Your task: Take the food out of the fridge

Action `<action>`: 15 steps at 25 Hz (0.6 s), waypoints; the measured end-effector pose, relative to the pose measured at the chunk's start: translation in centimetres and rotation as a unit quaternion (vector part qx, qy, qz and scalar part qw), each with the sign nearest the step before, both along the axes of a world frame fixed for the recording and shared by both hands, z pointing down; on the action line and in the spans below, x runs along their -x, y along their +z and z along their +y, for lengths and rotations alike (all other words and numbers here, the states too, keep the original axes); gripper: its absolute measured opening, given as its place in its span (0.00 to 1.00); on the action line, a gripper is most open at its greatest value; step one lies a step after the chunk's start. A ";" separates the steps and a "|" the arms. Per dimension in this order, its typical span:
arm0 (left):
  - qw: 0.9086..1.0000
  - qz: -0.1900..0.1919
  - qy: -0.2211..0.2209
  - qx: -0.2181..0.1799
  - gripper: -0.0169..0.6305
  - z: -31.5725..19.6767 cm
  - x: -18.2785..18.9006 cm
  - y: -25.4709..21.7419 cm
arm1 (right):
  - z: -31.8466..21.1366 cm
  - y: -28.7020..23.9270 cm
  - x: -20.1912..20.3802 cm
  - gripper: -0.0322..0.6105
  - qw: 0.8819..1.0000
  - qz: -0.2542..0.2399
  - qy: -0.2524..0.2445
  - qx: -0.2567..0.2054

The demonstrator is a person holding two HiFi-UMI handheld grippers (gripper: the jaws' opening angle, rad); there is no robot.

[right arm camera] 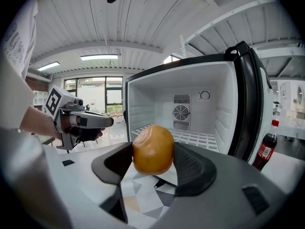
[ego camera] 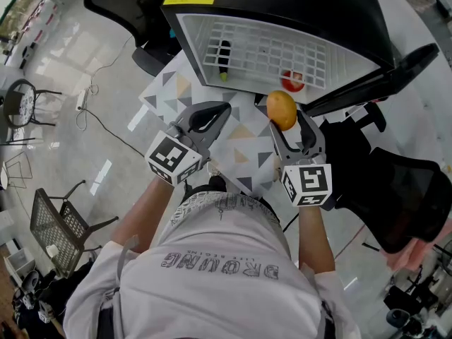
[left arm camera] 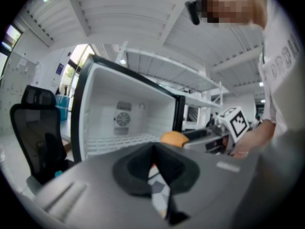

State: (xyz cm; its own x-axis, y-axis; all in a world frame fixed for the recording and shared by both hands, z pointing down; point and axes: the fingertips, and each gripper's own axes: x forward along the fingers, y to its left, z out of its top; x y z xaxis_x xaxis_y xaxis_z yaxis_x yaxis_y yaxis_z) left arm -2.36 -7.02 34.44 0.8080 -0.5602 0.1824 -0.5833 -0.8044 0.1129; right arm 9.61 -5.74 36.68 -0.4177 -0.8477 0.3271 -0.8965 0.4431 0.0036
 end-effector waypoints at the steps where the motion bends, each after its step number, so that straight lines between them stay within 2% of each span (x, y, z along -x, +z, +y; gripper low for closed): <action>1: 1.000 0.000 -0.001 0.000 0.03 -0.1 0.0 0.0 | -0.1 0.1 0.0 0.47 1.000 0.001 -0.001 0.001; 15: 1.000 -0.001 -0.004 0.004 0.03 -0.5 -0.4 0.3 | -0.5 0.5 -0.2 0.47 1.000 0.006 -0.009 0.005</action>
